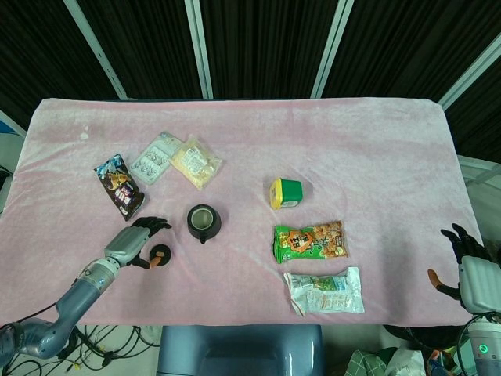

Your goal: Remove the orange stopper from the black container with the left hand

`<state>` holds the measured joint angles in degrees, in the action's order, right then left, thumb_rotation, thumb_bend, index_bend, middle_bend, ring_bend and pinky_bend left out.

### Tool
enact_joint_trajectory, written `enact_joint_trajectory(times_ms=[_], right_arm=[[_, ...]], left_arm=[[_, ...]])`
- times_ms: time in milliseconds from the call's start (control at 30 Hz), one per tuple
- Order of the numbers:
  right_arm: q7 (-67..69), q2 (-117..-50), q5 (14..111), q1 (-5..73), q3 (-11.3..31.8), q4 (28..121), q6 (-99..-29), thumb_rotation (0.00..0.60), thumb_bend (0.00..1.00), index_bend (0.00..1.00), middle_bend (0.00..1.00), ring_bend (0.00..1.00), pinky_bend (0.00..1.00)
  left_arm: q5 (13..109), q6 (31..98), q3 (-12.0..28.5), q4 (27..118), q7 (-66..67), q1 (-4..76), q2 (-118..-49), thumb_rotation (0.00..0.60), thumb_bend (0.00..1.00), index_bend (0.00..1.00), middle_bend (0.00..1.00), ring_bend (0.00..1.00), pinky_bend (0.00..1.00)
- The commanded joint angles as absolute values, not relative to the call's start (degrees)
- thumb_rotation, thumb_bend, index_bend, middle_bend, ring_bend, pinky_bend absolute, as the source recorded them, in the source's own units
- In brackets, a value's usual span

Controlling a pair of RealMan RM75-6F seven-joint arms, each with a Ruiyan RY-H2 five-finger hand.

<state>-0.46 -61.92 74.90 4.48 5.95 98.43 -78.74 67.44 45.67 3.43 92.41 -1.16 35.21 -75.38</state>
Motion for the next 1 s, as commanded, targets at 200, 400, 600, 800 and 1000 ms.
enact_joint_trajectory(times_ms=[200, 400, 600, 800, 1000], right_arm=[[-0.58, -61.96, 75.07, 4.49, 5.85, 98.39, -78.72, 0.6, 0.2, 0.18, 0.07, 0.14, 0.19], [-1.05, -62.16, 74.99, 4.45, 5.8, 98.54, -78.86, 0.6, 0.2, 0.18, 0.07, 0.14, 0.19], [-1.7, -62.43, 74.89, 4.55, 5.8, 98.5, -78.86, 0.6, 0.2, 0.18, 0.07, 0.14, 0.19], [-1.78, -62.54, 74.78, 4.56, 5.9, 98.56, -78.97, 0.6, 0.21, 0.18, 0.07, 0.14, 0.19], [-1.7, -62.62, 74.51, 4.58, 6.1, 98.51, -79.02, 0.6, 0.2, 0.18, 0.07, 0.14, 0.19]], left_arm=[[73.78, 55.3, 5.55, 97.86, -2.17, 32.1, -68.24, 0.6, 0.31, 0.17, 0.07, 0.0, 0.0], [75.98, 61.94, 4.62, 104.04, 2.47, 28.49, -60.65, 0.6, 0.31, 0.21, 0.07, 0.0, 0.0], [74.5, 69.98, 3.13, 109.92, 12.03, 23.55, -55.92, 0.6, 0.31, 0.23, 0.07, 0.0, 0.0], [75.1, 73.51, 0.12, 114.53, 15.26, 19.51, -52.94, 0.6, 0.31, 0.23, 0.07, 0.0, 0.0], [78.41, 74.95, -1.13, 114.43, 13.45, 17.83, -51.87, 0.6, 0.31, 0.24, 0.07, 0.0, 0.0]])
